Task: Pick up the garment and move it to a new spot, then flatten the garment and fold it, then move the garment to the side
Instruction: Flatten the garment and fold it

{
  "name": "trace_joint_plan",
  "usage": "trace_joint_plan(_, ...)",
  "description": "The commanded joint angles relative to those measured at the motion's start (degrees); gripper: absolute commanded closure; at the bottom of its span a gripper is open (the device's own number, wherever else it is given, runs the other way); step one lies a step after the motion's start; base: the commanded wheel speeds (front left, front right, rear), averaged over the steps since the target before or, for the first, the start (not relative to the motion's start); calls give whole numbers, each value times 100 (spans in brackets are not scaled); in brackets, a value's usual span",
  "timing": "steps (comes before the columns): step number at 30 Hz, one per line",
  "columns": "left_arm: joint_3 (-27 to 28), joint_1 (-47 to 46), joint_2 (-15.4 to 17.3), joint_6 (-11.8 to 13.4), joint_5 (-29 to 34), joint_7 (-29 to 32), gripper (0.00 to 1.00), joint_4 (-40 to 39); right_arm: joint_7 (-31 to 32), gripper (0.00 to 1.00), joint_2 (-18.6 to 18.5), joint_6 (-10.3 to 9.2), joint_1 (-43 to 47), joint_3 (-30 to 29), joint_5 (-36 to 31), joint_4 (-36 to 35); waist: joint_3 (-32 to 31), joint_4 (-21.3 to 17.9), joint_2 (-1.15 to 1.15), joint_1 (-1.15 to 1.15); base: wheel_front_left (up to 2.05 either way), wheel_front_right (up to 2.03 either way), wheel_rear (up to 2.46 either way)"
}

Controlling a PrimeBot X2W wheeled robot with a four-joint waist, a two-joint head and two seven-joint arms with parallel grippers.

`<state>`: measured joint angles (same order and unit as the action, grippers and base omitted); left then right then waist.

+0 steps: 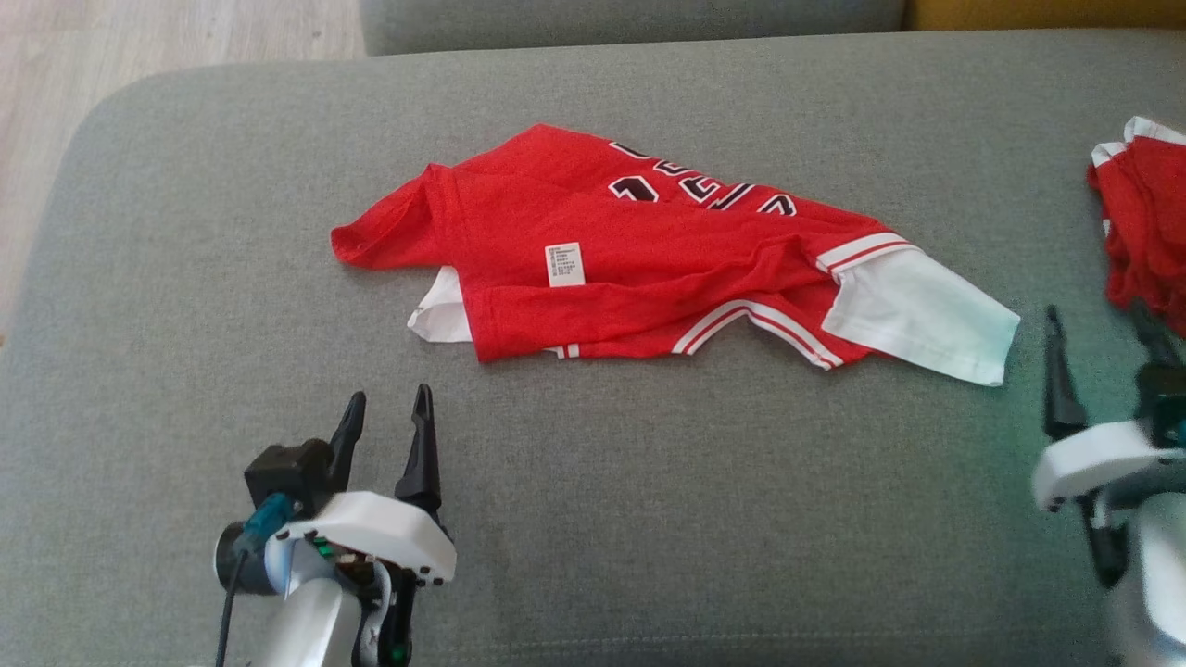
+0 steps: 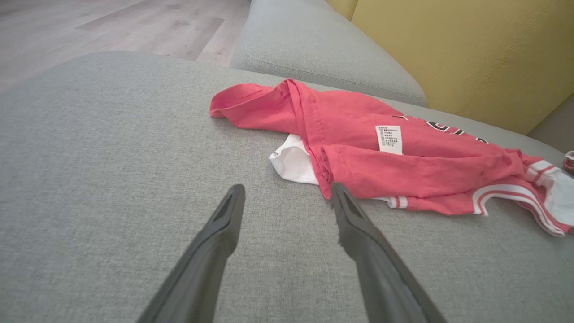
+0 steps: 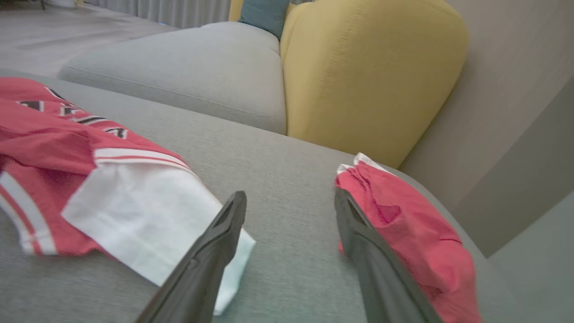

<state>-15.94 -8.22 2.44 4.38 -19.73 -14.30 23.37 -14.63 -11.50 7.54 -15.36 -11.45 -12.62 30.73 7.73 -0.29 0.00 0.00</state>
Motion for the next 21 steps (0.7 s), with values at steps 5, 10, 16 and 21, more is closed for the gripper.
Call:
trace_joint_plan(5, 122, -369, 43, 50, 5, -70, 0, -107, -37, 0, 339, -5, -103, 298, 157, -449, 99, -22, 0, 0, 0, 0, 0)
trace_joint_plan(10, 36, -910, 43, -75, -53, -70, 0, 137, -37, 0, 535, -5, -168, 559, 264, -546, 264, -52, 0, 0, 0, 0, 0)
trace_joint_plan(16, -111, -1598, 43, -468, -442, -70, 0, 870, -37, 0, 625, -5, -302, 781, 332, -562, 462, -178, 0, 0, 0, 0, 0)
trace_joint_plan(21, -177, -1948, 43, -711, -832, -70, 0, 1463, -37, 0, 649, -5, -369, 903, 370, -572, 567, -290, 0, 0, 0, 0, 0)
